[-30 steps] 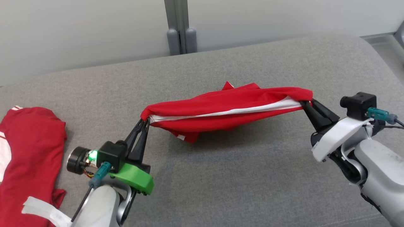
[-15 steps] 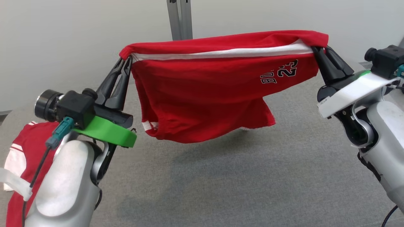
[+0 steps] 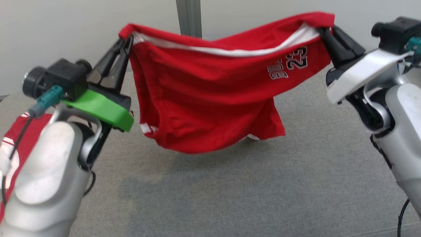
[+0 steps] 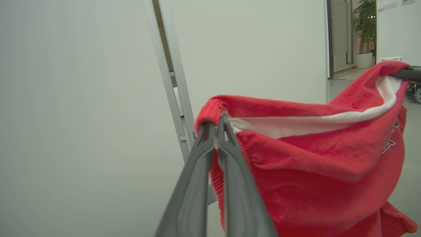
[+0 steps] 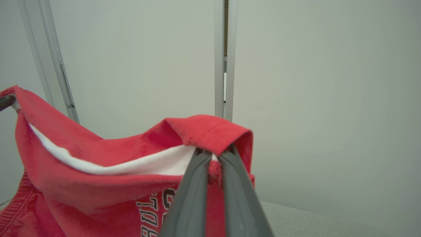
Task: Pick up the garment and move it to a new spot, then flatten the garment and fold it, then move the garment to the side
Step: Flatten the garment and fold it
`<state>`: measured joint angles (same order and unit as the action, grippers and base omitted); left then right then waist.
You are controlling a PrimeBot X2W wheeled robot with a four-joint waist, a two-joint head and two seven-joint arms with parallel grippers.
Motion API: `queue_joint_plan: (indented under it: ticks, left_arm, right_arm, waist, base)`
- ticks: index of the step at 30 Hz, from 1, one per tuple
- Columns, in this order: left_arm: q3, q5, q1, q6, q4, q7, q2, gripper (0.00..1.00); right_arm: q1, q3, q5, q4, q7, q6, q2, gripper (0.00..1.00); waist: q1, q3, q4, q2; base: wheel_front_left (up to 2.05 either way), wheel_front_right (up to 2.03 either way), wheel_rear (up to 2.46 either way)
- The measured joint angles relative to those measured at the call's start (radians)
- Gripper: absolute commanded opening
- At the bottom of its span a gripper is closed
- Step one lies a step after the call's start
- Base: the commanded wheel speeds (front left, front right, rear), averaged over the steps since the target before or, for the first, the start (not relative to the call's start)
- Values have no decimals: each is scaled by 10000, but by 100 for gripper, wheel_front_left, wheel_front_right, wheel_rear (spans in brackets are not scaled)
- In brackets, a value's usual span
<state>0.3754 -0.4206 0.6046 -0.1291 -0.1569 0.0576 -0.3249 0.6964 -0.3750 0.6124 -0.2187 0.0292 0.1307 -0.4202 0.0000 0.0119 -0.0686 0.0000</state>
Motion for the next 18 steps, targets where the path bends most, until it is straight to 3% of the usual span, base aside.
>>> queue_joint_plan:
  ticks: [7, 12, 18]
  left_arm:
    - [468, -376, 3406, 0, -1812, -107, -157, 0]
    - [673, -395, 6138, -2, -4063, 817, 44, 0]
    - [719, -332, 7656, -2, -6059, 1925, 671, 0]
  right_arm:
    - [3037, -328, -660, -1657, 69, 2, 470, 0]
    - [5588, -341, -1515, -4098, -1170, 4, 941, 0]
    - [6876, -303, -2169, -6408, -2592, 4, 1672, 0]
  waist:
    - [0, 1396, -24, 0]
    - [0, 2718, -102, 0]
    - [1, 4018, -197, 0]
  base:
    - [0, 0, 0]
    - [0, 0, 0]
    - [0, 0, 0]
